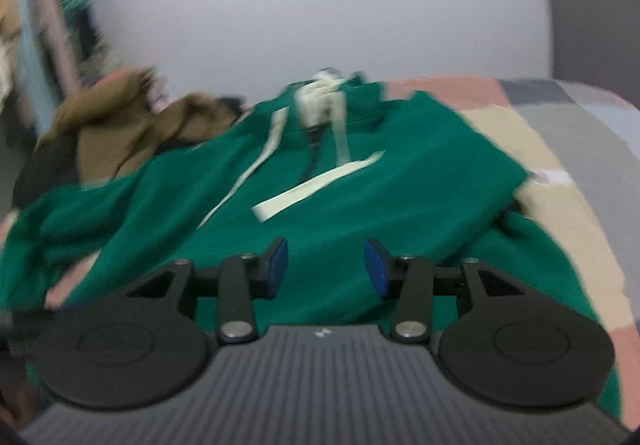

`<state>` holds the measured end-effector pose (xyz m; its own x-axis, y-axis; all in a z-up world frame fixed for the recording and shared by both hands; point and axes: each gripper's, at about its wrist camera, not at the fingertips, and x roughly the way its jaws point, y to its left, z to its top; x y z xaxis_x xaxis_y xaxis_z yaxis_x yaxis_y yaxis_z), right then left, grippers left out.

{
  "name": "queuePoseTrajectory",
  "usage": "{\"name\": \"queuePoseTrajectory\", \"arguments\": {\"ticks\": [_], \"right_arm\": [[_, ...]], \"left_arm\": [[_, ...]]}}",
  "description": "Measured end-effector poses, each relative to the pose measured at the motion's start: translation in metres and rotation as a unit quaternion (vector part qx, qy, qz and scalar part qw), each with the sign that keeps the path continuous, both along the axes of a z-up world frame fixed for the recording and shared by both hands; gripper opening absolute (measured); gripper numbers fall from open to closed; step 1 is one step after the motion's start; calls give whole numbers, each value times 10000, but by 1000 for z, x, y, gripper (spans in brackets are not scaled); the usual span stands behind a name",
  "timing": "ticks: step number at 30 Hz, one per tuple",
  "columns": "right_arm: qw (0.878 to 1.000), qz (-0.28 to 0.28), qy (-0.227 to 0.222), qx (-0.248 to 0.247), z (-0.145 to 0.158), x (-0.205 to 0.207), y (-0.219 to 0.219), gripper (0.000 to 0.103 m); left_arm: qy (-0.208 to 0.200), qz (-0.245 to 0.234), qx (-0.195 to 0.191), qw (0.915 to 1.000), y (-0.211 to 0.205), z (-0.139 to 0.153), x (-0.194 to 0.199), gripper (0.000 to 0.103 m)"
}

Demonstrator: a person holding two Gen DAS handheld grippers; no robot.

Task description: Fold large clothes

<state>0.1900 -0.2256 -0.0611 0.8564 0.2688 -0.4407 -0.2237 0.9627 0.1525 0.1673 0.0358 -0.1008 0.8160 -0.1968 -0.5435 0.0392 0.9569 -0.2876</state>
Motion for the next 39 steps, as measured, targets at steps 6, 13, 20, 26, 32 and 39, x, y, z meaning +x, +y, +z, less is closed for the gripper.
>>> {"name": "queuePoseTrajectory", "arguments": {"ticks": [6, 13, 20, 26, 32, 39], "right_arm": [[9983, 448, 306, -208, -21, 10, 28, 44], [9956, 453, 759, -311, -44, 26, 33, 44], [9953, 467, 794, -300, -44, 23, 32, 43], [9950, 484, 809, -315, -43, 23, 33, 48], [9945, 637, 830, -62, -43, 20, 33, 78], [9947, 641, 765, -236, -43, 17, 40, 79]], "left_arm": [[-39, 712, -304, 9970, 30, 9, -8, 71], [9, 1689, -705, 9831, 73, 13, -20, 71], [184, 2779, -999, 9552, 110, 16, -32, 71], [397, 3440, -2011, 9163, 152, 4, -51, 78], [164, 4035, -2802, 8708, 180, -3, -77, 79], [160, 4511, -3797, 8075, 202, -18, -106, 79]]}}
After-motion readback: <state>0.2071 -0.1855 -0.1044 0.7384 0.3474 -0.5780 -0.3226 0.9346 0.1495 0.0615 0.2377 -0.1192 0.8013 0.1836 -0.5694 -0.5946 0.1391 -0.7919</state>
